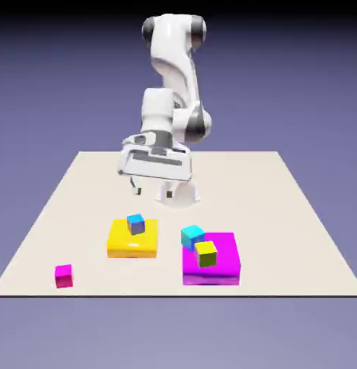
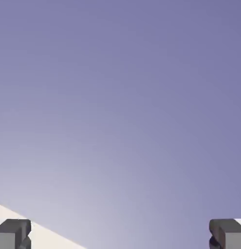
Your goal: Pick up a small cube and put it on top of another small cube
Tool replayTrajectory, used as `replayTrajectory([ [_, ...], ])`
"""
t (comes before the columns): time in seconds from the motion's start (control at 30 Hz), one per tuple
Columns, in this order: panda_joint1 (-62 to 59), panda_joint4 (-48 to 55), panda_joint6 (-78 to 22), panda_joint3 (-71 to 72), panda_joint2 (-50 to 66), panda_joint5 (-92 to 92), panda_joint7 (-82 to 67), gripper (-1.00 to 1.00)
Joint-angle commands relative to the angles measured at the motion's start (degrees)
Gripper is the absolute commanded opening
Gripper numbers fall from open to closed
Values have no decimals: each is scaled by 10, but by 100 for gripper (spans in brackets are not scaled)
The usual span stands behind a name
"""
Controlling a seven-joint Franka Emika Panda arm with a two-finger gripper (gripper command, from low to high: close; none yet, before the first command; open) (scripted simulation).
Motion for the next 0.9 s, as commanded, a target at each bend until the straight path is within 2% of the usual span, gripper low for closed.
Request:
replayTrajectory([
  [0.0, 1, 7, -1, -7, 13, 0, -25, 0],
  [0.87, 28, 176, -21, -196, 358, 2, -673, 0],
])
